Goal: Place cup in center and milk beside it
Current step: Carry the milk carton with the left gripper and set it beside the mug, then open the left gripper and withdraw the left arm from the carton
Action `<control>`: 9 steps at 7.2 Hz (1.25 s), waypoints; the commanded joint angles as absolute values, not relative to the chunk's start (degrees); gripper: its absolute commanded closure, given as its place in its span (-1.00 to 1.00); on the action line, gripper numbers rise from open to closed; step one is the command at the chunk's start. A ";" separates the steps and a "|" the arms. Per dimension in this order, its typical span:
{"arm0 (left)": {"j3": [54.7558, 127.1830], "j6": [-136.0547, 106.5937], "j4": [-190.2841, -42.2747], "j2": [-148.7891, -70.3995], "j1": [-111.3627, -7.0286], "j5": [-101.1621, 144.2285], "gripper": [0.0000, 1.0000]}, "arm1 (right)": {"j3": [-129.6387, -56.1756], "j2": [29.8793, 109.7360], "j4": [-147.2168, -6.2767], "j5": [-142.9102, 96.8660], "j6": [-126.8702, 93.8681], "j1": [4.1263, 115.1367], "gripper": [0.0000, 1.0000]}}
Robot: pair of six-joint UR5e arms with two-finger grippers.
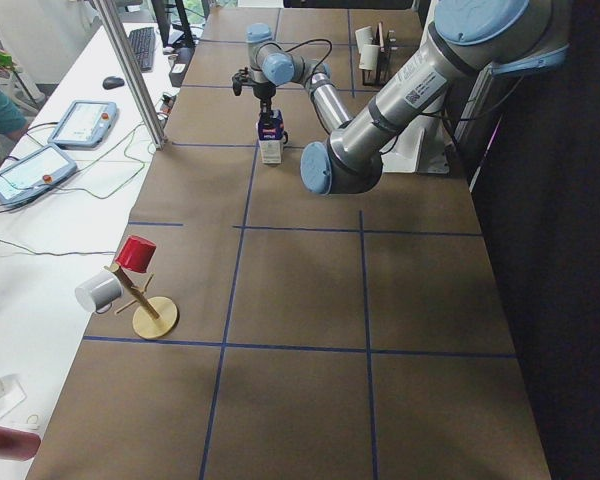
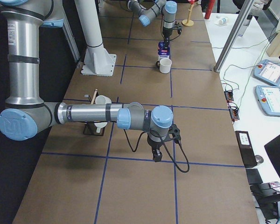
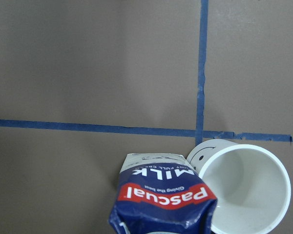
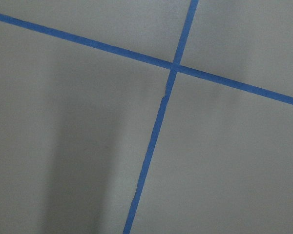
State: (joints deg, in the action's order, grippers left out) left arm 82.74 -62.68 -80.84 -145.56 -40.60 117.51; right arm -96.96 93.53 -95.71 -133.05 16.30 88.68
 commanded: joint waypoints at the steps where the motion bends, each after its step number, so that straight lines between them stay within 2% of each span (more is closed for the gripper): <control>1: 83.14 -62.23 -80.77 -145.46 -41.30 117.51 -0.99 | -96.68 93.52 -95.71 -133.07 15.91 88.68 -0.99; 4: 84.28 -50.77 -77.01 -143.98 -50.24 123.97 -0.99 | -96.59 93.78 -95.80 -133.24 11.87 88.68 -0.98; 6: 91.64 -36.19 -75.67 -133.21 -58.58 127.87 -0.99 | -96.50 94.91 -95.80 -133.50 11.52 88.68 -0.99; 9: 95.62 -8.98 -76.28 -114.68 -70.01 131.39 -0.99 | -97.03 96.15 -95.71 -134.03 10.55 89.12 -1.00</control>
